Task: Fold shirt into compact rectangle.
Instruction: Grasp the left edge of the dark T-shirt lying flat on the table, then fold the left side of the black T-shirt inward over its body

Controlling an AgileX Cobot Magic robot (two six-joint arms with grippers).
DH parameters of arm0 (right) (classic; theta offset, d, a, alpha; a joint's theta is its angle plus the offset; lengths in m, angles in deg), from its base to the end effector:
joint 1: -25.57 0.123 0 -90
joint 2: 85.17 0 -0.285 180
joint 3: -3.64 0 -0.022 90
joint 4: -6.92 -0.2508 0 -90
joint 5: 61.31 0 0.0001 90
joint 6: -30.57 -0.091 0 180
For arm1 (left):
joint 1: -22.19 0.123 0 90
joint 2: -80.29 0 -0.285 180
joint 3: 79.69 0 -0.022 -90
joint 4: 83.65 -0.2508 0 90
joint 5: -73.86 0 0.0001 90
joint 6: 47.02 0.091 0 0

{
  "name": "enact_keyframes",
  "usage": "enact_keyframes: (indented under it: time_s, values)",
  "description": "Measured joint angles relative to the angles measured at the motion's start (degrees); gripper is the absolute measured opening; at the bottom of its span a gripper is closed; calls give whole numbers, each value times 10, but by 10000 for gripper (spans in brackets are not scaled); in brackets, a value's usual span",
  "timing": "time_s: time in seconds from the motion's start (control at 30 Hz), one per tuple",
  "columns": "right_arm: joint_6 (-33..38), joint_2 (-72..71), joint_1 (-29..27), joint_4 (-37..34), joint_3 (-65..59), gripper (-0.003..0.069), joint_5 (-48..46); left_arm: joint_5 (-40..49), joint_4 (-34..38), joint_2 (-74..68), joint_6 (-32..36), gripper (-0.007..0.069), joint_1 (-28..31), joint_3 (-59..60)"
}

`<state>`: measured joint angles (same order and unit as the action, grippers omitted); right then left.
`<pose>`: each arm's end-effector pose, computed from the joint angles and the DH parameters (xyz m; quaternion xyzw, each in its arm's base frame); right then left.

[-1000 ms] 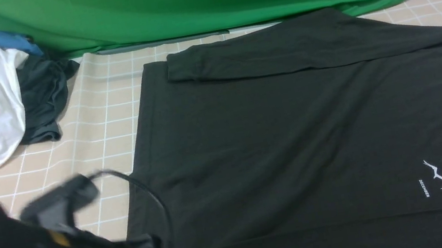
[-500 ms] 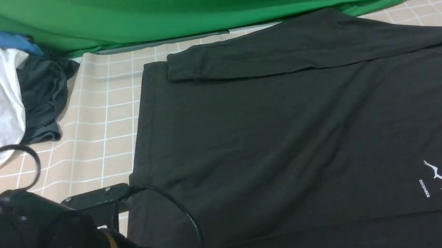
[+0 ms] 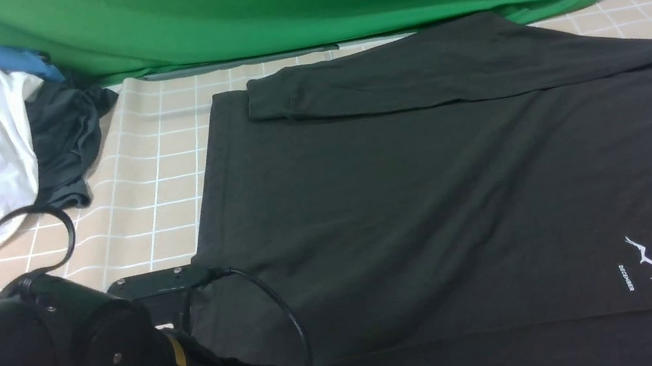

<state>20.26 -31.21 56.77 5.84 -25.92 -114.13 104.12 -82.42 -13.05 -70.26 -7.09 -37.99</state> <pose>0.1206 0.0746 0.3377 -0.1658 0.9133 0.1403 0.3445 0.2022 -0.1145 0.1576 0.0438 0.9908 -0.0625 0.1118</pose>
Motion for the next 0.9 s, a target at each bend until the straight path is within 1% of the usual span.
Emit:
enact_keyframes:
  time_s: [0.03, 0.1, 0.2, 0.27, 0.4, 0.5, 0.63, 0.73, 0.8, 0.83, 0.9]
  values:
    - [0, 0, 0, 0, 0, 36, 0, 0, 4, -1, 10, 90, -3, -1]
    - [0, 0, 0, 0, 0, 36, 0, 14, 6, 0, 15, 43, -10, -6]
    - [0, 0, 0, 0, 0, 36, 1, 60, 3, 7, 15, 33, -13, -20]
    - [0, 0, 0, 0, 0, 36, 1, 98, -12, 24, 12, 32, -15, -42]
    - [0, 0, 0, 0, 0, 36, 1, 135, -34, 65, 5, 32, -15, -104]
    - [0, 0, 0, 0, 0, 36, 1, 146, -48, 78, 0, 32, -15, -145]
    - [0, 0, 0, 0, 0, 36, 15, 180, -128, 70, -36, 32, -15, -250]
    - [1, 0, 0, 0, 0, 36, 20, 192, -164, 52, -43, 32, -15, -293]
    - [1, 0, 0, 0, 0, 36, 27, 195, -203, 21, -46, 32, -14, -337]
    - [1, 0, 0, 0, 0, 36, 27, 195, -203, 19, -46, 32, -14, -340]
    - [1, 0, 0, 0, 0, 36, 33, 202, -227, -13, -47, 32, -14, -368]
